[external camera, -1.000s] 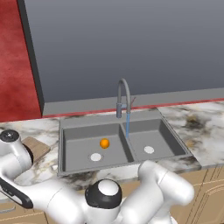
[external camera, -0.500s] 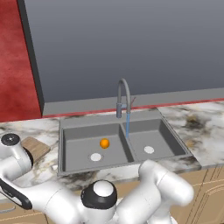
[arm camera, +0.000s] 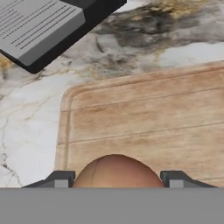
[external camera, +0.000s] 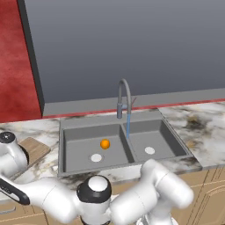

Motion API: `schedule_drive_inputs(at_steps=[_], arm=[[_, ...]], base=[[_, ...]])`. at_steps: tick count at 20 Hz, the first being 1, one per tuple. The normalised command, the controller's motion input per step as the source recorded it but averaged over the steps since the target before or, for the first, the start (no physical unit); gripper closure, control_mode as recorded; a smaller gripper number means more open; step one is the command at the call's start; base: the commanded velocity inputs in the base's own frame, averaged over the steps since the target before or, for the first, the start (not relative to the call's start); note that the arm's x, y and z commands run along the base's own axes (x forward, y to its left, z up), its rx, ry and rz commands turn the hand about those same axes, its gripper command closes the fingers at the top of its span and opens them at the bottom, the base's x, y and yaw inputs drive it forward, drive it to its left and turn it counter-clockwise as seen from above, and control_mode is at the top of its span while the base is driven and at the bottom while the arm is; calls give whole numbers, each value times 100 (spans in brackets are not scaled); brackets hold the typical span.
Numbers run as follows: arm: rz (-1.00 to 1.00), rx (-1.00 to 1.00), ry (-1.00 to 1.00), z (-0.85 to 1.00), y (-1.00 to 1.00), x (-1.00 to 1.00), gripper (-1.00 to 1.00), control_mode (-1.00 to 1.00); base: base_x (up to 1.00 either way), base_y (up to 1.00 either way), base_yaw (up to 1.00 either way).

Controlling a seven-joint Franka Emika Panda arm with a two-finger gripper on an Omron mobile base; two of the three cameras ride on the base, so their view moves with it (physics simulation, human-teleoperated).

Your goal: Pick the peach, orange from the sink and place them on the cutting board to airdry. Then turn off the sink faucet.

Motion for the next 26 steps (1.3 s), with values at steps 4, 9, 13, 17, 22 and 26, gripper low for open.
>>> schedule_drive_inputs(at_steps=[4, 9, 13, 17, 22, 26], arm=[[-1, 0, 1, -23, 17, 2, -100, -100], [0, 0, 0, -7, 0, 0, -100, -100], [0, 0, 0, -1, 0, 0, -100, -100], [0, 0, 0, 20, -1, -1, -100, -100], [0, 0, -4, 38, -23, -20, -100, -100], [0, 0, -13, 18, -41, -28, -100, -100]], base=[[0, 0, 0], [0, 0, 0], [0, 0, 0], [0, 0, 0], [0, 0, 0], [0, 0, 0]])
